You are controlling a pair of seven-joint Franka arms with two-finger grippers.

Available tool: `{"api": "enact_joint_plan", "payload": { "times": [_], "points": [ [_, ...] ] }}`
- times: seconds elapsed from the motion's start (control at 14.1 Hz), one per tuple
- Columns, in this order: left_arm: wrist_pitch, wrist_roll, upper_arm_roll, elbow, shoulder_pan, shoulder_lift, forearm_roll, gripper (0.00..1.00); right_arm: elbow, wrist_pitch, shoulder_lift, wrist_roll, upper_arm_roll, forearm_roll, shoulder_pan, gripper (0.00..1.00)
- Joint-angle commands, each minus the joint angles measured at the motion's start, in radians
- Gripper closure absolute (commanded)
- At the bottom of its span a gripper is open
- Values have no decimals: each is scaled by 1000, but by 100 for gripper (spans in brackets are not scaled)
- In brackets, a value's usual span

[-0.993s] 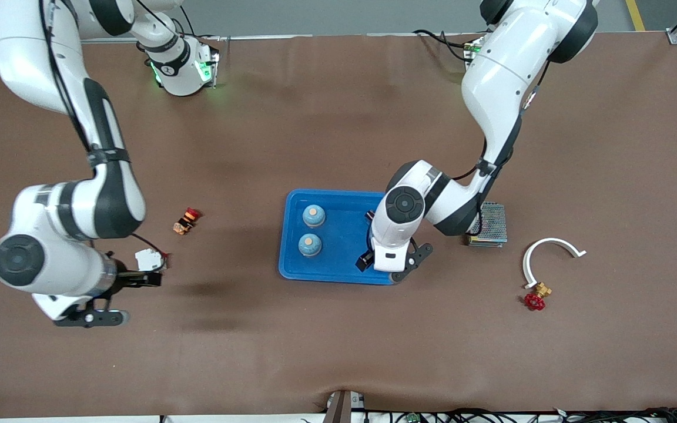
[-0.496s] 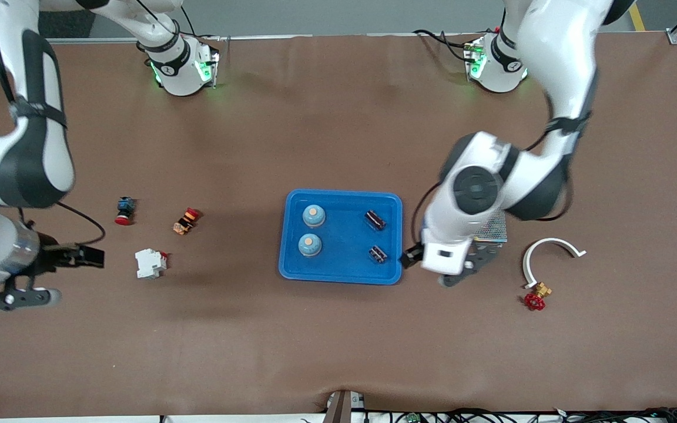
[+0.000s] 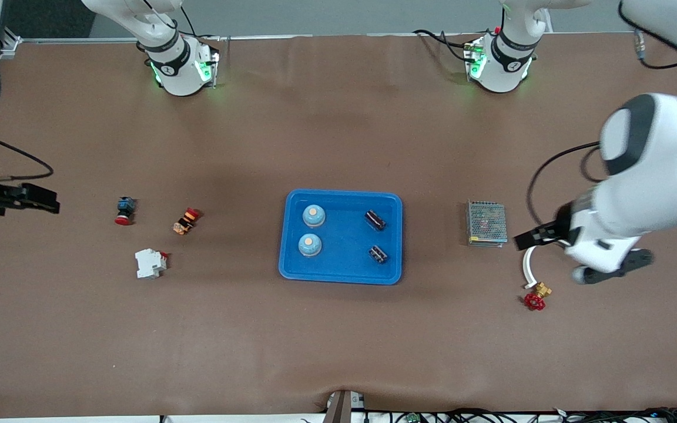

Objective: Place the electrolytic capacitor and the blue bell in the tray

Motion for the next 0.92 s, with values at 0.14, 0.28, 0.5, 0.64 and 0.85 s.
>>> {"api": "enact_joint_plan", "payload": {
  "times": [0.14, 0.28, 0.5, 0.64, 0.85],
  "points": [
    [-95, 401, -10, -39, 206, -106, -23, 0, -26, -57, -57, -4, -7, -16, -22, 0],
    [-109, 412, -10, -83, 222, -175, -23, 0, -23, -56, -57, -27, -33, -10, -30, 0],
    [-48, 412, -12, -276, 219, -342, -24, 0, -19, -48, -89, -24, -29, 4, -39, 0],
    [92, 411, -30, -492, 219, -490, -33, 0, -26, -47, -114, -24, -27, 6, -37, 0],
    [170, 406, -59, -576, 216, -554, -55, 0, -35, -48, -146, -6, -24, 16, -36, 0]
  ]
}}
